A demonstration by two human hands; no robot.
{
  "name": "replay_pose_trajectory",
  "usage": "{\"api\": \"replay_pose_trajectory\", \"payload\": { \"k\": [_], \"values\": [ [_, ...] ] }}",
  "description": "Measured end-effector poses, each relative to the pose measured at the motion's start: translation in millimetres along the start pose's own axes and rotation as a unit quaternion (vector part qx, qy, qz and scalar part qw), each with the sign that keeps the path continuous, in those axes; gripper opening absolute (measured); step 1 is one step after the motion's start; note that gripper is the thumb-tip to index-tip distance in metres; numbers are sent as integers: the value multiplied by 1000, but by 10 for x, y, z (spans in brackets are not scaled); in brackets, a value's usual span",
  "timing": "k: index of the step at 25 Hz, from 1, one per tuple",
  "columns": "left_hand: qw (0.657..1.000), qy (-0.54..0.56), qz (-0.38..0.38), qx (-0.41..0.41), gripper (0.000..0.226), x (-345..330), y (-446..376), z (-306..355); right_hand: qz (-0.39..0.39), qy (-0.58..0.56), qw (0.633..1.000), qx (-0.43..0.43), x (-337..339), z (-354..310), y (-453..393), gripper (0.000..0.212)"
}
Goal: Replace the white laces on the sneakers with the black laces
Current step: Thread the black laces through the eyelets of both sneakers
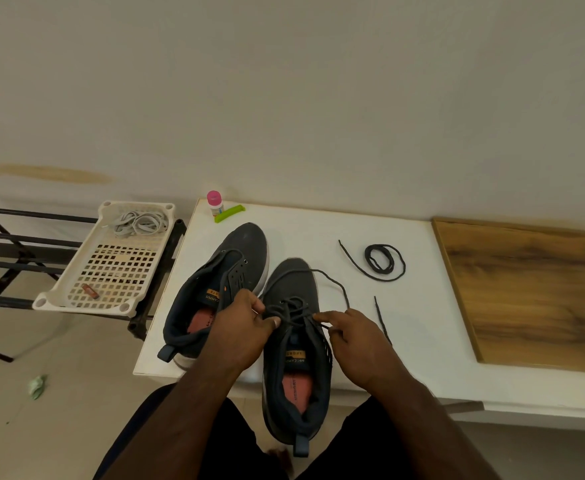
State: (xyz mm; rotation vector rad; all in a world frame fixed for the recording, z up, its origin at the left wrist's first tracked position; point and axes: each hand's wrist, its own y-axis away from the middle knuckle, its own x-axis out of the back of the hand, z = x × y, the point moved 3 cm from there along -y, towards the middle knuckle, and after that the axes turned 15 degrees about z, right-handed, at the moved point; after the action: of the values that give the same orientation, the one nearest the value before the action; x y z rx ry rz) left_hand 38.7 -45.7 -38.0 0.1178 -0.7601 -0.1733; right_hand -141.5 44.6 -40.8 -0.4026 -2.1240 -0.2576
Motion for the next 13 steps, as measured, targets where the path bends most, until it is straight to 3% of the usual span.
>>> {"api": "replay_pose_trajectory", "payload": {
  "k": [4,10,13],
  "values": [
    [999,-37,1,-35,15,12,18,34,32,-46,998,6,27,-52,-12,24],
    [996,-45,-1,-75,11,16,-9,59,17,80,997,7,36,8,-17,44],
    [995,-53,4,-79,12,1,-20,47,6,99,995,-15,-12,110,44,45]
  ]
}}
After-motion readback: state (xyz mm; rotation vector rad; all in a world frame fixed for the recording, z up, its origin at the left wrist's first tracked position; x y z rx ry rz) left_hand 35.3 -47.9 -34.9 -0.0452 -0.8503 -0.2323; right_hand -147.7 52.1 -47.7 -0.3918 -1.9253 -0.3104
